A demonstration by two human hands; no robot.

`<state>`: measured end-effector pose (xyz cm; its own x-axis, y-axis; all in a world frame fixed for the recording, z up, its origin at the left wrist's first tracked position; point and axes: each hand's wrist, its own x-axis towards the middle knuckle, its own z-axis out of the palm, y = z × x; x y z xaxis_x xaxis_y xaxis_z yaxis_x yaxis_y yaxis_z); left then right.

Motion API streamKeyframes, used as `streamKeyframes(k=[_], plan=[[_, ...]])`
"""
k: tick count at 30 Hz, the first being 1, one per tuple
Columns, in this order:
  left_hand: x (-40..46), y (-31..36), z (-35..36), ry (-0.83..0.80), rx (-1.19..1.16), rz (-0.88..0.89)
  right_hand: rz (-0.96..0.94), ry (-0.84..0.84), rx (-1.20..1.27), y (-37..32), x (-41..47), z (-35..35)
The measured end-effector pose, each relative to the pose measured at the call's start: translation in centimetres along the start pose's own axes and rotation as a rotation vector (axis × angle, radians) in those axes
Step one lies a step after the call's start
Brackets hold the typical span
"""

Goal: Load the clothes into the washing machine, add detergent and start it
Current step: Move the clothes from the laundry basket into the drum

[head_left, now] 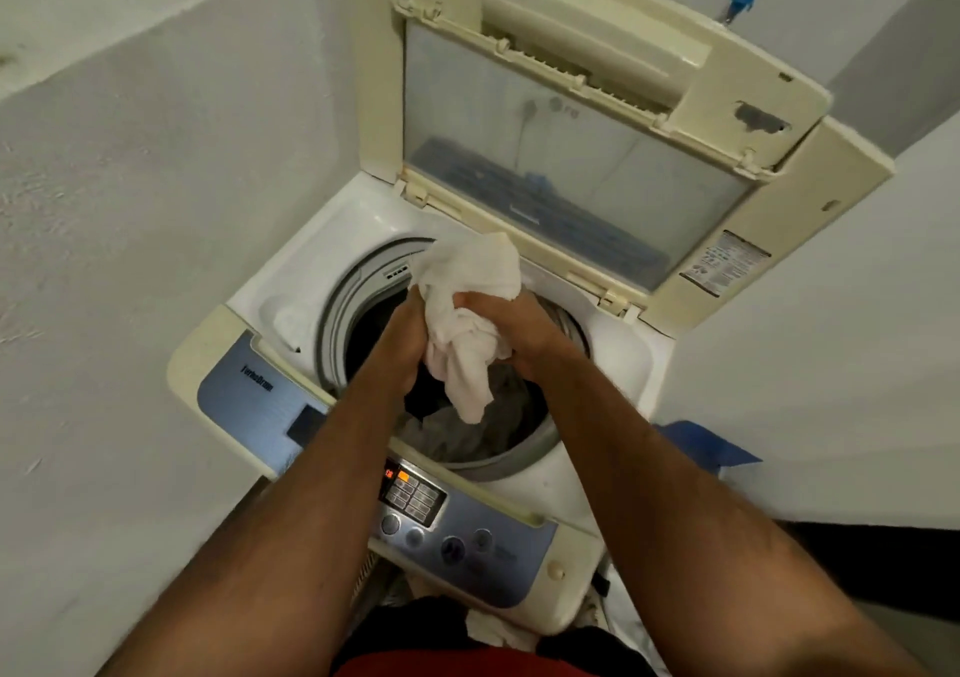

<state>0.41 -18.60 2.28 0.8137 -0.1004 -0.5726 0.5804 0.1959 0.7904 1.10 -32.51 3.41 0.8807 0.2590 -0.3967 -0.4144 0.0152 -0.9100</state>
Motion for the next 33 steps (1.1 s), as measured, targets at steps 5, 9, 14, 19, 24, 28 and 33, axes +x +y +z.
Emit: streamKeyframes(k=[5,9,14,19,24,28,33], plan=[[2.6,-1.1,-1.6,0.129,0.063,-0.171,0.012,0.213,-0.24,1.8,1.7,-1.7],[4.0,-2.9,-2.6,0.358,0.139,-0.084,0.147,0.242,-0.744,2.9,3.1,-3.1],[4.0,-3.3,-1.6,0.325,0.15,-0.052,0.325,0.25,-0.925,5.2,1.5,-4.1],[3.2,-3.6,-0.1,0.362,0.188,0.056,0.109,0.388,-0.927,4.9,-1.0,-5.8],[1.8,-4.0,4.3,0.238,0.298,0.129,0.013,0.528,-0.835,3.1,-5.1,-7.9],[0.1,-4.4,9.0,0.115,0.429,0.221,-0.038,0.669,-0.693,2.6,-9.6,-10.3],[-2.9,-5.9,15.1,-0.024,0.551,0.321,-0.019,0.859,-0.572,3.5,-17.0,-15.4]])
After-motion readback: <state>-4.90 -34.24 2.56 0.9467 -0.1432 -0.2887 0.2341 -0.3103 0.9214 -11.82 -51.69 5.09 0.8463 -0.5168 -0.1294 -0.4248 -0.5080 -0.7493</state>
